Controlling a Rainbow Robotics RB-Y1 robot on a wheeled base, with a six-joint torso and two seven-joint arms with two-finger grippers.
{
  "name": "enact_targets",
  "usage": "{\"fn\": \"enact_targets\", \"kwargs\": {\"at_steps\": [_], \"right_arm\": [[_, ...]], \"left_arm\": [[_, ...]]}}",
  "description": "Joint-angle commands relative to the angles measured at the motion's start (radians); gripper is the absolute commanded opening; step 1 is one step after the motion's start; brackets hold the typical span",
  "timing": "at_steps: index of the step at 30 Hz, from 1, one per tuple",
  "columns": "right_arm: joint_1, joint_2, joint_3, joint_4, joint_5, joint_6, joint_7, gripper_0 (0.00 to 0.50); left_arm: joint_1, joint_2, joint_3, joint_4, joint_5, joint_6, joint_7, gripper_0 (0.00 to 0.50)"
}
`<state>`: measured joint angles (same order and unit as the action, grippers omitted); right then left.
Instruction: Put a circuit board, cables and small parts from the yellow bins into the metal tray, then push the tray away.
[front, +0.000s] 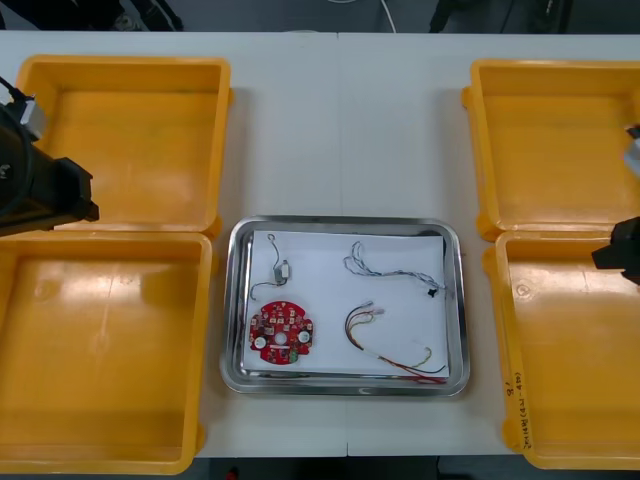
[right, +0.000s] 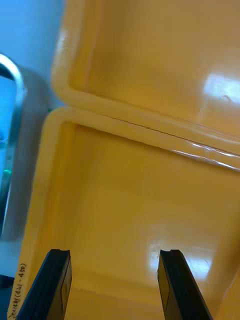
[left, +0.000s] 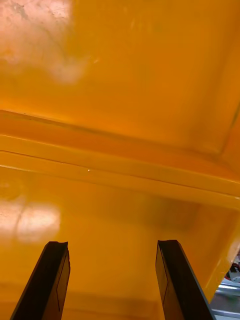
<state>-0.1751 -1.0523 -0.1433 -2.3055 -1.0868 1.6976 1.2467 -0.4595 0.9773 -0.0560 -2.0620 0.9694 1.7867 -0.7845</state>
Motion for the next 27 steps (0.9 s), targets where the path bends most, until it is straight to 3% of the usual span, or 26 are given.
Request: {"fn": "enact_targets", "kwargs": {"at_steps": [1, 14, 19, 27], "right_arm": [[-0.136, -0.046, 0.142, -0.069, -0.001, 0.004, -0.029, 0.5], [-0.434, -0.034, 0.528, -0.088, 0.024, -0.044, 0.0, 0.5], [-0.538, 0.014, 0.7, -0.088, 0.088, -0.046, 0.02, 0.5], [-0.604, 0.127, 0.889, -0.088, 0.185, -0.044, 0.059, 0.5]], "left_arm": [[0.079, 0.06, 0.068, -0.032, 0.002, -0.046, -0.17, 0.5], [0.194, 0.092, 0.13, -0.04, 0.017, -0.13, -0.245, 0.5], [0.211, 0.101, 0.137, -0.05, 0.031, -0.138, -0.251, 0.5], [0.217, 0.1, 0.139, -0.055, 0.042, -0.135, -0.26, 0.5]]}}
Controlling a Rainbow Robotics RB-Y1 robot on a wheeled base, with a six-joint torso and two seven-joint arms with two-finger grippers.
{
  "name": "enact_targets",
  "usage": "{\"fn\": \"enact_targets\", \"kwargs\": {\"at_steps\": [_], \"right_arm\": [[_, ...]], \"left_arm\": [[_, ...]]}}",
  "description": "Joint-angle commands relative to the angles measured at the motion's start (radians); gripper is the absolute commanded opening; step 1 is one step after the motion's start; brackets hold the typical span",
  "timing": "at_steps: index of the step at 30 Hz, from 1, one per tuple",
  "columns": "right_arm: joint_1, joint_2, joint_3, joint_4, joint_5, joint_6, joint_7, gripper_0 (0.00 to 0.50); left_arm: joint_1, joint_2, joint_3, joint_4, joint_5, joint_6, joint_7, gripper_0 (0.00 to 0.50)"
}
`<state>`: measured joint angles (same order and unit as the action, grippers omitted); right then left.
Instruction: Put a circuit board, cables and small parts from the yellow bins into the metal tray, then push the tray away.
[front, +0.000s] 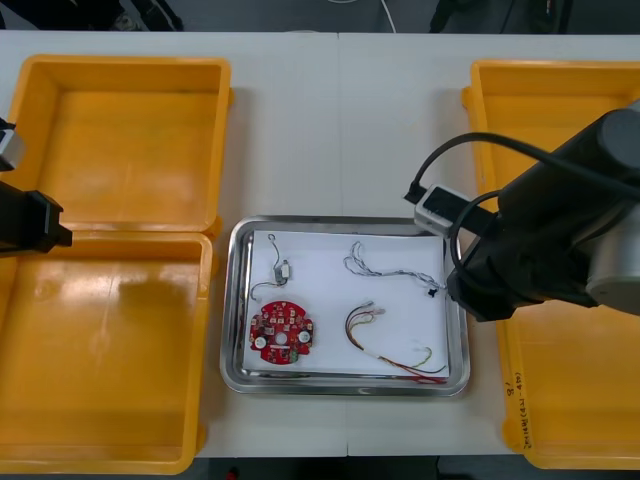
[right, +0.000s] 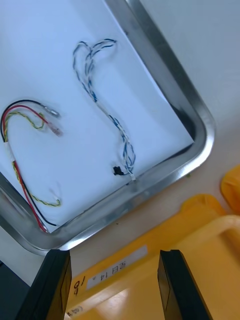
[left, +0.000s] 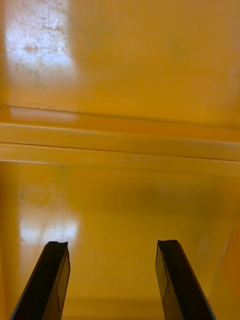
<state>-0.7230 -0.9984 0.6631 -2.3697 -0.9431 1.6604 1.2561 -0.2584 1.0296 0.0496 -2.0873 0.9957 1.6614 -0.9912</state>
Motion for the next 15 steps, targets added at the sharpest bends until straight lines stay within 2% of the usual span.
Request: {"fn": "enact_targets", "kwargs": {"at_steps": [1, 8, 15], "right_arm": [[-0.059, 0.093, 0.102, -0.023, 0.058, -0.007, 0.054, 0.5], [-0.062, 0.192, 0.23, -0.023, 0.179, -0.008, 0.092, 0.5], [-0.064, 0.21, 0.362, -0.023, 0.317, -0.045, 0.209, 0.5]], "left_arm": [[0.016, 0.047, 0.033, -0.03, 0.015, -0.009, -0.053, 0.5], [0.016, 0.047, 0.033, -0.03, 0.015, -0.009, -0.053, 0.5], [0.016, 0.047, 0.033, -0.03, 0.015, -0.009, -0.053, 0.5]]}}
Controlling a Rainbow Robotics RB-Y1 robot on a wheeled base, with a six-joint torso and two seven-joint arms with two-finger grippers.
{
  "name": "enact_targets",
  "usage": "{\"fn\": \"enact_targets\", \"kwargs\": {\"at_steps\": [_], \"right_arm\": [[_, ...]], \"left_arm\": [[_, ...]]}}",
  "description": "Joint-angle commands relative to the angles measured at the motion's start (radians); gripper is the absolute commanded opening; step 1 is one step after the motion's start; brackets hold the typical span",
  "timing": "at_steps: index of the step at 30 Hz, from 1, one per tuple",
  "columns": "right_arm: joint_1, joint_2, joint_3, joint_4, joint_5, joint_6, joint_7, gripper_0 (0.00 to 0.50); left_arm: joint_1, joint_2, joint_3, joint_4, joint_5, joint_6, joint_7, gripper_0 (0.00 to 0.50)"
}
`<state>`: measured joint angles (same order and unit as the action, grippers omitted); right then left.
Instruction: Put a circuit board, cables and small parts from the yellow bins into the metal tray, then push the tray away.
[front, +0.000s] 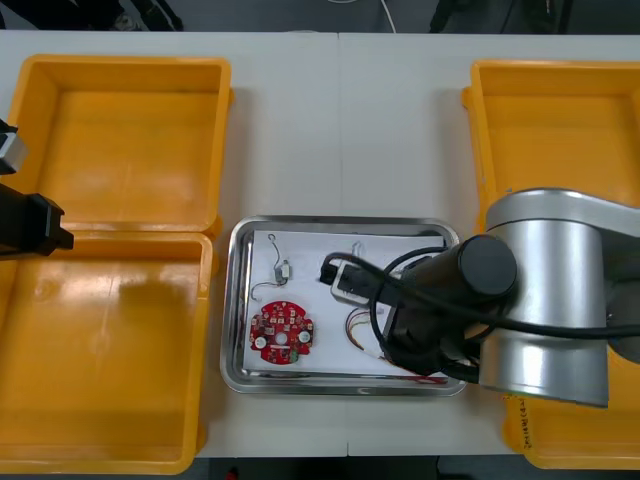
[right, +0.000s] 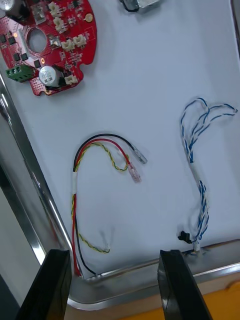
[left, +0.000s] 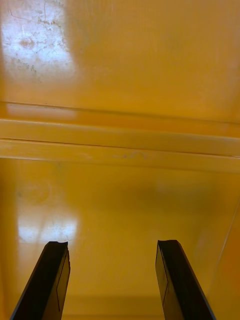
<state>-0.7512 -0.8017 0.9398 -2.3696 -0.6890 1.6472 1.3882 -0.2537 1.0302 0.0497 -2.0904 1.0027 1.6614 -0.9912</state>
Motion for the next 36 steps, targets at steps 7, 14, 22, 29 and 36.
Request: {"fn": "enact_targets", "kwargs": {"at_steps": [7, 14, 22, 29, 36], "right_arm": [[-0.016, 0.036, 0.155, -0.008, 0.108, -0.069, 0.107, 0.5], [0.036, 0.107, 0.159, 0.013, 0.138, -0.069, 0.134, 0.5], [0.056, 0.147, 0.229, 0.023, 0.23, -0.07, 0.146, 0.5], [0.078, 0.162, 0.3, 0.075, 0.309, -0.122, 0.15, 0.5], [0.096, 0.19, 0.326, 0.113, 0.319, -0.127, 0.147, 0.5]], "left_arm": [[0.011, 0.047, 0.033, -0.026, 0.008, -0.009, -0.053, 0.5], [0.011, 0.047, 0.033, -0.026, 0.008, -0.009, -0.053, 0.5], [0.011, 0.047, 0.033, -0.026, 0.008, -0.009, -0.053, 0.5], [0.011, 0.047, 0.033, -0.026, 0.008, -0.009, -0.053, 0.5], [0.011, 0.047, 0.033, -0.026, 0.008, -0.009, -0.053, 0.5]]}}
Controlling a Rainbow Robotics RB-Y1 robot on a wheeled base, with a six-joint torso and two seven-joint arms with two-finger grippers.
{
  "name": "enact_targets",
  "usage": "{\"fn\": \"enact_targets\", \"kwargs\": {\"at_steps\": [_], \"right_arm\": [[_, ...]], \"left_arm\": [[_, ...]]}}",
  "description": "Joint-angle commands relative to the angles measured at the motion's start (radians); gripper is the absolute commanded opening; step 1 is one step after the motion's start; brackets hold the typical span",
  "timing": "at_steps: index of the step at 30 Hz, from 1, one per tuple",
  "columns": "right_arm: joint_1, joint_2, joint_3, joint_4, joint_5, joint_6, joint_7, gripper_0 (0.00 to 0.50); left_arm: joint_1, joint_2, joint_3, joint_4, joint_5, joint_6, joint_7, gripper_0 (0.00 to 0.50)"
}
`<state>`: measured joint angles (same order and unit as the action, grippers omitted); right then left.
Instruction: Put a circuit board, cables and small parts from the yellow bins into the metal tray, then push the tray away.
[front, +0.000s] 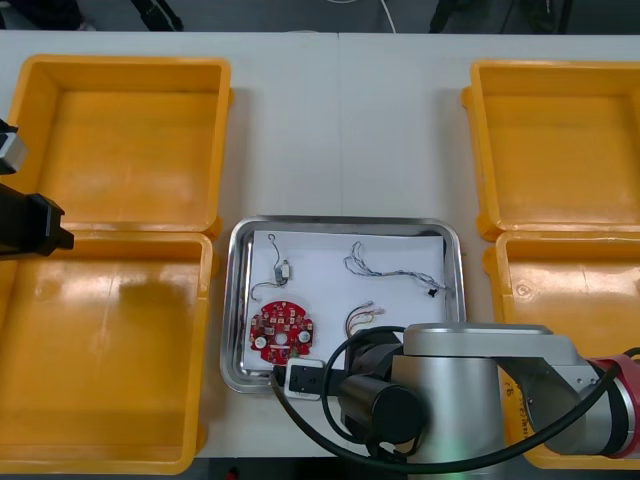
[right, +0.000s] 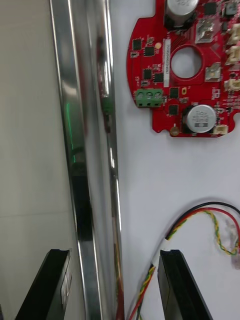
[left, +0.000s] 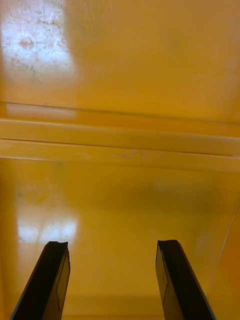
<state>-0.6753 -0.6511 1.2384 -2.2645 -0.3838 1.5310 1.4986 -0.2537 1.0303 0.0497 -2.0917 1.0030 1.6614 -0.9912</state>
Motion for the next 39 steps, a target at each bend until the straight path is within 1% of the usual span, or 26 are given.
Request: {"fn": "enact_targets", "kwargs": {"at_steps": [1, 9, 14, 18, 25, 38, 39], "right_arm": [[0.026, 0.045, 0.033, 0.013, 0.022, -0.011, 0.034, 0.5], [0.057, 0.076, 0.058, 0.028, 0.072, -0.011, 0.032, 0.5], [0.057, 0.084, 0.093, 0.034, 0.129, -0.011, 0.026, 0.5], [0.057, 0.09, 0.096, 0.051, 0.132, -0.012, 0.025, 0.5], [0.06, 0.108, 0.11, 0.083, 0.16, -0.014, 0.025, 0.5], [0.06, 0.122, 0.11, 0.083, 0.164, -0.014, 0.012, 0.5], [0.06, 0.123, 0.11, 0.083, 0.164, -0.014, 0.009, 0.467]], "left_arm": [[0.011, 0.047, 0.033, -0.025, 0.008, -0.009, -0.053, 0.5], [0.011, 0.047, 0.033, -0.025, 0.008, -0.009, -0.053, 0.5], [0.011, 0.047, 0.033, -0.025, 0.008, -0.009, -0.053, 0.5], [0.011, 0.047, 0.033, -0.025, 0.008, -0.009, -0.053, 0.5], [0.011, 0.047, 0.033, -0.025, 0.008, -0.009, -0.053, 0.5], [0.011, 0.047, 0.033, -0.025, 0.008, -0.009, -0.053, 0.5], [0.011, 0.047, 0.033, -0.025, 0.008, -0.009, -0.053, 0.5]]}}
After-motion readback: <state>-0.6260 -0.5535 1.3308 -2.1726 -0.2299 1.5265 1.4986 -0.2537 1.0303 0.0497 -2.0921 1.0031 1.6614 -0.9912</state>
